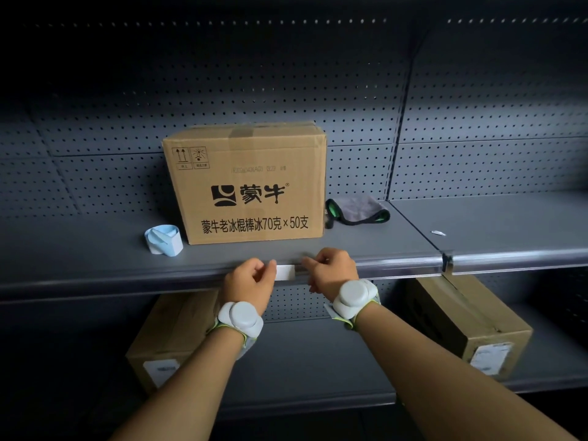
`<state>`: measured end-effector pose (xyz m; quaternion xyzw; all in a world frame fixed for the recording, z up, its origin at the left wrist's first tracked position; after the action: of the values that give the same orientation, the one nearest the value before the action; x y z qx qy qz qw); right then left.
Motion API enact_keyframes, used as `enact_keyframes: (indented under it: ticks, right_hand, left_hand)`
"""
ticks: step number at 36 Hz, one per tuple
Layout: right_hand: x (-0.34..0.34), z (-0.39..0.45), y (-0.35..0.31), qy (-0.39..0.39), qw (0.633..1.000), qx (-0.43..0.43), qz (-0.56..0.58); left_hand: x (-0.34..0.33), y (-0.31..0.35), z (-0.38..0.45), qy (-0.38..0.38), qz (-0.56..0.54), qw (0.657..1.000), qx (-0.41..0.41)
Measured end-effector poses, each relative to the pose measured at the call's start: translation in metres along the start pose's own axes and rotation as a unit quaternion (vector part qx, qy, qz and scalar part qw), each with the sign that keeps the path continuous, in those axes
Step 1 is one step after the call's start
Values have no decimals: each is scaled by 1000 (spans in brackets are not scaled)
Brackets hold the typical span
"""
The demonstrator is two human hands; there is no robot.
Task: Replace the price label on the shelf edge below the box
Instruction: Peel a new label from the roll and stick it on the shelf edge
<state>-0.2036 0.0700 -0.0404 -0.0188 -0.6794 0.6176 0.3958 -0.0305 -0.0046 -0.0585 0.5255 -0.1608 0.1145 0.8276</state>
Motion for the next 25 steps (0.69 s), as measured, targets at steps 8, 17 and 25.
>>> enact_keyframes:
  ticks: [8, 17, 25]
  right_hand:
    - [74, 15, 13, 111, 993, 2, 29]
    - [211, 62, 55, 203, 971, -48, -116]
    - [256, 94, 97, 72, 947, -171, -261]
  left_hand:
    - [-74, 73, 5, -50, -108, 991, -68]
    - [-191, 156, 35, -227, -27, 969, -94]
    - [-281, 182, 52, -366, 85, 925, -46]
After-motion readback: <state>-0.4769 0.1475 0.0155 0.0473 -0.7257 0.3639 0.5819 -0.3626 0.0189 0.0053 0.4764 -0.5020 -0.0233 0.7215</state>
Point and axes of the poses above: each hand's wrist, its own z-axis towards the middle knuckle, its own x-axis out of the back of the hand, y = z × x, the point moved 5 cm from there along z, towards the middle knuckle, and after that the axes turned 6 degrees about -z, right-handed, at the moved point
